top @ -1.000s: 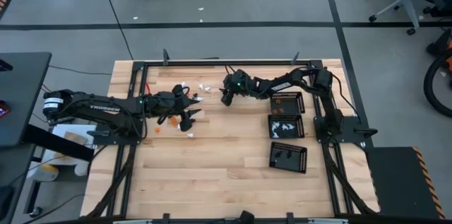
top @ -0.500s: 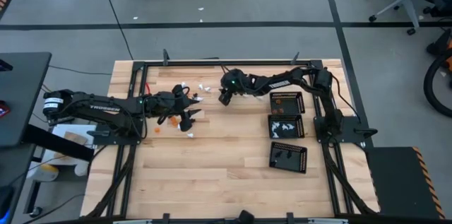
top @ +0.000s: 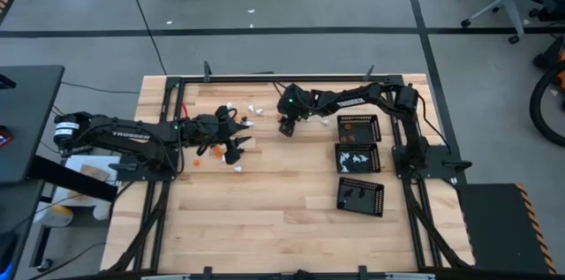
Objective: Sort Halloween decoration
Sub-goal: Put the orange pumpkin toy into the top black bin
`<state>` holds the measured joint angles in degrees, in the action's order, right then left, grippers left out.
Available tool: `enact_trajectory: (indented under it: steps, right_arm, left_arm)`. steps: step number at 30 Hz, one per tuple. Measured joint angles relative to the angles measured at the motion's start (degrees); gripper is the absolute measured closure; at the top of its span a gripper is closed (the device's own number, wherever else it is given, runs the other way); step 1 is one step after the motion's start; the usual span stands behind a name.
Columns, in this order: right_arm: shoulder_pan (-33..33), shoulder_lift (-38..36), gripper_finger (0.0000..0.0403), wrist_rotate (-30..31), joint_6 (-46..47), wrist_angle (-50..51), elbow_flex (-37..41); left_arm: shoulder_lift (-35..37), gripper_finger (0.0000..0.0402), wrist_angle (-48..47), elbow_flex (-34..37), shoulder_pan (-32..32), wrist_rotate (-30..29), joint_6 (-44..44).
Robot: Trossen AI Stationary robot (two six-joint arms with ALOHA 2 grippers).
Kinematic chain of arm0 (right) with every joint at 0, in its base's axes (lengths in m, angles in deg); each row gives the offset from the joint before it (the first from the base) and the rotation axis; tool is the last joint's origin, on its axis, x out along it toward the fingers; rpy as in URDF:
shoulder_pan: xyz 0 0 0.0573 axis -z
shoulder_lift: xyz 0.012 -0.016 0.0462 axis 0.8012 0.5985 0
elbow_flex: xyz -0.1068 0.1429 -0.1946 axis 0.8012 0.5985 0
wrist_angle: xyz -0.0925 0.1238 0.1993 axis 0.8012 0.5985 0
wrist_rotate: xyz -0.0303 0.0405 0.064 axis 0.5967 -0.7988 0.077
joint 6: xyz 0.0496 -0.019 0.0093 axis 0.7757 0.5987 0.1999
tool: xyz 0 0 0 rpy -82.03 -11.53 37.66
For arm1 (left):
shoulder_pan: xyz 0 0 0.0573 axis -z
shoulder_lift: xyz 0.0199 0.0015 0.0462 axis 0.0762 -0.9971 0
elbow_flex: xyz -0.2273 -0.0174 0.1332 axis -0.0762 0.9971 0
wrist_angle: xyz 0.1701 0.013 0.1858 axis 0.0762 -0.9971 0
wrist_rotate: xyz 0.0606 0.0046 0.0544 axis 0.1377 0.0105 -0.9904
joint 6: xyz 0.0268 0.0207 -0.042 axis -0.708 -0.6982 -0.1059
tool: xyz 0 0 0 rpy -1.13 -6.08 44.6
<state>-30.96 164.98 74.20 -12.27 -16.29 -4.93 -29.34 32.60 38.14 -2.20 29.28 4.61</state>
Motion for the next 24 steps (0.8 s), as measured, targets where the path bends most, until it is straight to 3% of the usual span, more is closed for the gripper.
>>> enact_trajectory:
  steps: [5,8,11,15,17,19,24]
  right_arm:
    - [-2.4,-1.1,0.0209,-6.0,-12.0,5.1,0.0]
    - [-4.2,-2.4,0.021,-1.9,-15.1,9.3,0.1]
    - [-4.8,-4.0,0.0214,3.3,-10.0,9.0,0.1]
    - [-4.9,-5.5,0.0218,4.4,2.3,7.4,0.0]
    - [-6.0,-5.5,0.022,4.9,4.2,7.2,0.3]
    - [-7.6,-5.5,0.0223,7.3,4.3,3.7,2.1]
    - [-9.5,-5.3,0.0232,13.4,5.3,-16.0,11.1]
  left_arm:
    - [0.0,0.0244,0.0,0.0,0.0,0.0,0.0]
    - [0.0,0.0244,0.0,0.0,0.0,0.0,0.0]
    - [0.0,0.0244,0.1,0.0,0.0,0.0,0.0]
    - [0.0,0.0244,0.2,0.0,0.0,0.0,0.0]
    - [0.0,0.0244,0.2,0.0,0.0,0.0,0.1]
    - [0.0,0.0244,-0.1,0.0,0.0,0.0,0.3]
    - [0.0,0.0244,-1.6,0.0,0.2,0.0,0.9]
